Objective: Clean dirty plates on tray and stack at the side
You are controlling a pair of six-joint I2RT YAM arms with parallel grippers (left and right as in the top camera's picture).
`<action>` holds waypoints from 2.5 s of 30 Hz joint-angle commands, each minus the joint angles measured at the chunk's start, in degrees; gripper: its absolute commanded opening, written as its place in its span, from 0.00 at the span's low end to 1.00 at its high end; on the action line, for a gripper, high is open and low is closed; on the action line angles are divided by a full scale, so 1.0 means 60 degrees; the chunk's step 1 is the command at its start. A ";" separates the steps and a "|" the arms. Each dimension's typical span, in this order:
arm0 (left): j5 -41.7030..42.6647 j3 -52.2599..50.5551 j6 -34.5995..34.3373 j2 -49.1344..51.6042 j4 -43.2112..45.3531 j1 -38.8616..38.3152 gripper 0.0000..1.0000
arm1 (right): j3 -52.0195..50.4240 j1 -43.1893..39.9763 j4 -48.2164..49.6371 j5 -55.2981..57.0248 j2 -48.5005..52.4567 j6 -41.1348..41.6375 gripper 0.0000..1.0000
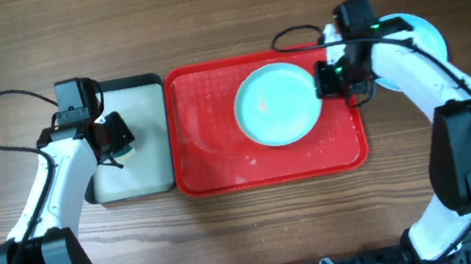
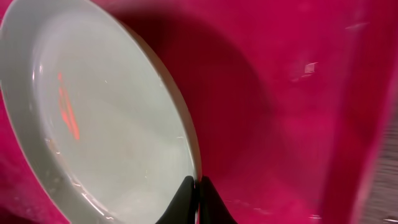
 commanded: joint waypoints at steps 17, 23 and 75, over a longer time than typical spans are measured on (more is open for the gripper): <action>0.0113 -0.0044 -0.0117 -0.0018 0.0036 0.0040 0.04 | -0.0073 0.2124 0.1155 0.2368 0.0357 0.2353 0.04; 0.0117 -0.0044 -0.0120 -0.0018 0.0033 0.0033 0.04 | -0.0073 0.2124 0.1679 0.2561 0.0903 0.2408 0.05; 0.1905 0.2280 -0.0335 0.1126 0.0058 -0.3457 0.04 | -0.0204 0.1942 0.2273 -0.0758 0.1060 0.2109 0.36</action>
